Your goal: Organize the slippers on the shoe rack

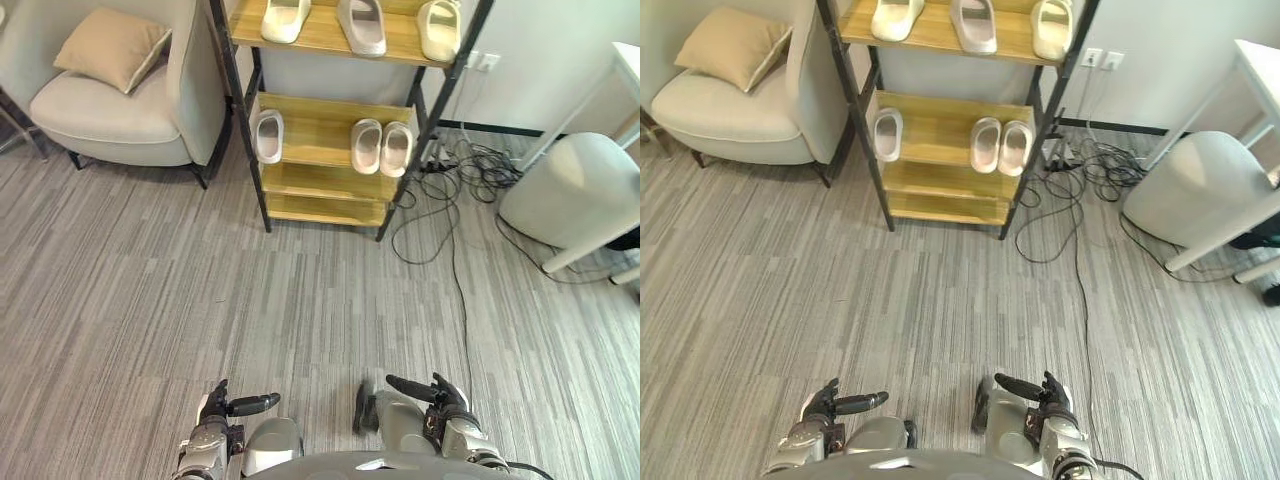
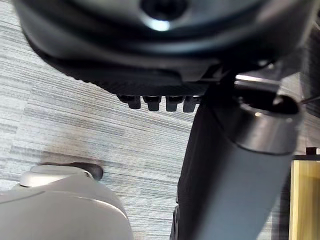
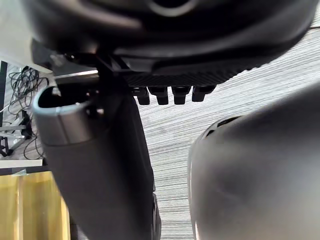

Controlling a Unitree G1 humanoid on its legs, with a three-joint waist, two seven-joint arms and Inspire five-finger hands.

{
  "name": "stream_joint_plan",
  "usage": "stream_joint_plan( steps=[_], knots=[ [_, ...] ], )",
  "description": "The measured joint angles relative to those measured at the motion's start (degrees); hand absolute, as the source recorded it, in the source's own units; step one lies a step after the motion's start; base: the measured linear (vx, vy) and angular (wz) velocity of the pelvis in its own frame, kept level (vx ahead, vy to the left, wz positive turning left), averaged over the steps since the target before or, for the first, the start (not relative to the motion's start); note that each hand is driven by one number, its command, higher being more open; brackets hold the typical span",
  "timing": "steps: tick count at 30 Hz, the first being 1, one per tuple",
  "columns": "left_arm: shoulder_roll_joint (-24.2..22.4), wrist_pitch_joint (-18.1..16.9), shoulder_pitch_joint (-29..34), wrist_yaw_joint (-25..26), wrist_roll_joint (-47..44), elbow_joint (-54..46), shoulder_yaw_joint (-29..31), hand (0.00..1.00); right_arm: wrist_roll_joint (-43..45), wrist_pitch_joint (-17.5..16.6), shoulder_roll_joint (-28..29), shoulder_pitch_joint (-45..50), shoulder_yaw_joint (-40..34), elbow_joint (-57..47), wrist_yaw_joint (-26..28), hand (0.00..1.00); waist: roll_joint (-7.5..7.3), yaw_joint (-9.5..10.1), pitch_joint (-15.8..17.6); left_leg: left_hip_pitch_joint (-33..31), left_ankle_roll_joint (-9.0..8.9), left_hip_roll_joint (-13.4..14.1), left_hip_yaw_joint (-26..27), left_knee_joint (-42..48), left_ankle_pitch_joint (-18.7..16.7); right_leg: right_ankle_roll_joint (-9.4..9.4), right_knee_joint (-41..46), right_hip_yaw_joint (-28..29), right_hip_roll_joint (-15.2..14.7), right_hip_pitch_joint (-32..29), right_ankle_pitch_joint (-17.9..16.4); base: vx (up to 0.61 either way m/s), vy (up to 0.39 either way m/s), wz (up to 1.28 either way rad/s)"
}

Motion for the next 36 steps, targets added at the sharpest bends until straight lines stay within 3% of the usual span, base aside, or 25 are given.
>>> stream_joint_plan(
  steps=[1, 2, 3, 4, 6, 7, 8, 9, 10, 13, 14, 15, 16, 18, 19, 22, 23, 25, 27, 29, 30, 32, 33, 35, 36],
  knots=[
    [-0.74, 0.0, 0.29, 0.0, 0.04, 0.05, 0.95, 1.0, 0.0, 0.08, 0.0, 0.48, -0.83, -0.03, 0.01, 1.0, 0.17, 0.04, -0.54, 1.57, -0.74, 0.95, -1.3, -0.74, -0.82, -1.5, 1.25, -0.17, 0.74, 0.79, 3.05, 0.58, -0.316, 0.53],
    [-1.75, -0.02, 0.79, -0.05, 0.45, 0.55, 1.81, 1.0, -0.01, 0.06, 0.04, 0.55, -2.31, -0.02, 0.01, 1.0, 1.67, 0.15, -1.3, 2.86, -1.75, 2.17, -1.66, -1.51, -0.28, -3.4, 5.17, -1.31, 1.43, 0.19, -0.42, 0.6, -0.318, 0.41],
    [-1.98, -0.02, 0.87, -0.06, 0.47, 0.62, 1.84, 1.0, -0.01, 0.05, -0.01, 0.56, -2.67, -0.04, 0.01, 1.0, 1.95, 0.11, -1.44, 3.13, -2.18, 2.5, -1.81, -1.49, 0.02, -3.95, 6.09, -1.67, 1.51, 0.08, -1.13, 0.6, -0.326, 0.44],
    [-2.8, -0.02, 1.33, -0.02, 0.56, 0.64, 1.82, 1.0, 0.02, 0.16, -0.44, 0.8, -3.88, -0.03, 0.01, 1.0, 3.29, -0.07, -2.25, 3.47, -2.78, 4.02, -2.65, -0.21, 0.84, -5.19, 9.23, -3.75, 1.83, 0.89, -4.66, 0.58, -0.303, 0.52],
    [-3.45, -0.07, 0.8, -0.32, 1.0, 0.22, 3.0, 1.0, 0.03, 0.36, -0.45, 2.34, -3.98, -1.71, 0.03, 1.0, 4.08, -0.35, -2.76, -1.46, -3.18, 5.59, -2.59, 13.16, 3.22, -5.7, 8.15, -6.52, 2.42, 4.62, -7.74, 0.57, -0.299, 0.65],
    [-3.92, -0.04, 0.46, -0.41, 1.23, -0.22, 4.26, 1.0, 0.03, 0.41, -0.41, 3.11, -3.81, -2.47, 0.11, 1.0, 4.33, -0.26, -2.74, -5.98, -3.01, 6.95, -2.09, 23.08, 6.26, -6.0, 5.73, -7.52, 3.15, 7.56, -8.04, 0.44, -0.233, 0.51],
    [-4.21, -0.14, 0.55, -0.33, 1.29, -1.13, 5.29, 1.0, 0.2, 0.45, -0.31, 3.8, -3.54, -3.01, 0.01, 1.0, 4.26, 0.13, -2.46, -11.5, -2.99, 10.26, 0.74, 34.68, 5.76, -6.24, 2.2, -8.28, 4.58, 11.97, -8.14, 0.42, -0.214, 0.37],
    [-4.1, -0.13, 0.55, -0.39, 1.22, -1.58, 5.76, 1.0, 0.44, 0.45, -0.04, 4.1, -3.55, -3.27, -0.15, 1.0, 4.31, 0.21, -2.44, -13.59, -2.87, 11.55, 2.46, 38.68, 4.76, -6.31, 0.47, -8.56, 5.0, 14.5, -8.19, 0.37, -0.137, 0.25],
    [-3.61, -0.15, 0.52, -0.49, 1.09, -2.3, 5.74, 1.0, 1.49, 0.43, 0.49, 4.33, -3.55, -3.48, -0.25, 1.0, 3.26, 0.44, -2.08, -16.48, -2.73, 12.08, 4.59, 40.93, 3.49, -6.35, -2.2, -8.71, 5.1, 17.87, -8.22, 0.43, -0.111, 0.12],
    [-3.01, -0.28, 0.13, -0.53, 1.0, -3.92, 4.53, 1.0, 2.3, 0.44, 1.49, 3.94, -3.54, -3.66, -0.35, 1.0, 2.29, 1.74, -1.77, -23.3, -2.44, 10.47, 7.12, 31.99, 0.49, -6.23, -6.6, -7.87, 4.6, 23.21, -8.21, 0.32, 0.018, -0.12],
    [-2.82, -0.24, -0.24, -0.52, 0.95, -3.98, 3.83, 1.0, 2.3, 0.44, 1.83, 3.88, -3.56, -3.64, -0.46, 1.0, 2.03, 2.28, -1.65, -24.41, -2.58, 8.45, 6.56, 24.67, 0.87, -5.37, -6.67, -7.39, 3.68, 24.04, -8.73, 0.4, 0.233, -0.3],
    [-2.9, -0.29, -0.29, -0.37, 0.96, -3.99, 2.91, 1.0, 2.3, 0.46, 1.52, 3.99, -3.5, -3.59, -0.5, 1.0, 2.39, 2.76, -1.85, -24.23, -3.2, 5.66, 4.82, 11.71, 6.2, -2.96, -6.3, -6.22, 2.9, 24.84, -10.25, 0.33, 0.211, -0.42],
    [-3.14, -0.35, -0.08, -0.15, 0.86, -3.66, 2.35, 1.0, 2.29, 0.46, 0.83, 3.91, -3.26, -3.39, -0.47, 1.0, 3.61, 3.12, -1.99, -23.6, -0.95, 5.33, 4.06, 9.51, 13.35, -1.74, -6.24, -4.95, 3.32, 25.53, -11.17, 0.35, 0.236, -0.38],
    [-1.06, -0.31, -0.66, -0.1, 0.35, -2.91, 1.68, 1.0, 2.29, 0.51, 2.23, 3.29, -1.39, -2.35, -0.47, 1.0, 0.19, 2.9, -2.16, -21.58, -0.38, 2.85, 5.78, 7.94, 11.99, -1.81, -6.34, -2.38, 0.76, 26.04, -11.62, 0.36, 0.168, -0.11],
    [-0.49, -0.23, -0.76, -0.12, 0.32, -2.75, 1.4, 1.0, 2.29, 0.54, 2.71, 3.14, -1.31, -1.75, -0.45, 1.0, -0.81, 2.92, -2.56, -21.51, 0.31, 2.2, 6.33, 8.96, 10.58, -1.77, -6.0, -1.12, 0.03, 26.18, -11.6, 0.34, 0.132, -0.05],
    [-0.06, -0.11, -0.34, -0.16, -0.2, -0.23, 1.25, 1.0, 2.26, 0.55, 2.92, 2.45, -1.22, -0.82, -0.17, 1.0, -1.03, 3.22, -2.66, -17.01, 1.34, 2.74, 9.45, 10.14, 7.35, -1.61, 2.66, 2.05, -1.42, 24.69, -11.66, 0.3, 0.137, -0.5],
    [0.32, -0.07, 0.36, -0.19, -0.18, 0.33, 1.0, 1.0, 2.18, 0.42, 2.91, 1.91, -0.68, -0.11, -0.17, 1.0, -1.55, 3.24, -2.84, -13.35, 1.49, 2.6, 11.62, 7.85, 6.63, 1.67, 12.16, 2.55, -3.16, 21.14, -11.05, 0.23, 0.122, -0.67],
    [1.0, -0.06, 1.0, -0.16, -0.16, 0.43, -0.05, 1.0, 2.11, 0.44, 2.92, 1.63, -0.32, 0.17, -0.07, 1.0, -2.2, 3.01, -3.16, -10.34, 1.95, 2.03, 13.03, 5.58, 6.21, 5.14, 21.31, 1.18, -5.54, 17.29, -8.92, 0.18, 0.077, -0.45],
    [1.79, -0.07, 1.15, -0.1, -0.15, 0.57, -1.52, 1.0, 2.01, 0.41, 2.8, 1.6, 0.41, 0.47, 0.07, 1.0, -2.41, 2.54, -3.4, -7.62, 2.36, 2.07, 13.31, 4.01, 5.3, 1.98, 27.82, -3.84, -8.18, 14.09, -11.76, 0.2, 0.008, -0.17],
    [1.92, -0.07, 1.19, -0.14, -0.16, 0.6, -1.72, 1.0, 1.57, -0.05, 2.46, 1.26, 1.69, 0.32, 0.09, 1.0, -2.33, 1.99, -3.5, -4.96, 1.72, 3.28, 13.31, 1.86, 5.26, -0.72, 25.37, -8.26, -7.37, 10.59, -15.6, 0.18, -0.117, 0.0],
    [1.84, -0.07, 1.27, -0.13, -0.16, 0.6, -1.78, 1.0, 1.51, -0.15, 2.34, 1.04, 2.01, 0.3, 0.08, 1.0, -2.1, 1.81, -3.47, -4.47, 1.35, 3.72, 13.31, 1.49, 5.28, -0.96, 23.53, -8.65, -6.81, 9.78, -15.7, 0.18, -0.171, 0.02],
    [2.22, -0.06, 1.93, -0.22, -0.15, 0.77, -2.57, 1.0, 1.07, -0.15, 2.16, 0.54, 3.0, 0.47, 0.04, 1.0, -2.31, 1.43, -3.72, -2.88, -0.55, 4.24, 13.39, 0.03, 5.4, -0.57, 11.34, -8.24, -4.54, 7.39, -12.4, 0.15, -0.149, 0.05],
    [2.97, -0.04, 1.82, -0.48, -0.06, 1.2, -2.8, 1.0, 0.99, -0.1, 1.95, 0.84, 3.4, 0.9, 0.03, 1.0, -3.07, 1.07, -3.62, -2.45, -1.66, 3.14, 12.78, -0.06, 5.01, -2.33, 6.65, -7.1, -4.29, 7.46, -4.54, 0.2, -0.176, 0.1],
    [1.58, -0.06, 1.71, -0.38, -0.06, 1.92, -2.8, 1.0, 0.94, 0.03, 0.15, 0.77, 3.21, 2.11, 0.0, 1.0, -0.83, 1.17, -4.59, -2.04, -2.3, 4.5, 11.49, -1.37, 5.21, -2.86, 5.3, -7.35, -2.43, 8.33, -4.37, 0.19, -0.157, 0.0],
    [0.35, -0.05, 1.79, -0.39, -0.02, 2.16, -2.68, 1.0, 0.94, 0.02, -0.65, 0.74, 2.58, 2.7, -0.06, 1.0, 1.01, 1.09, -4.66, -1.66, -2.86, 5.35, 11.49, -3.0, 5.48, -3.1, 3.73, -7.65, -1.13, 8.54, -4.46, 0.2, -0.154, -0.03]
  ],
)
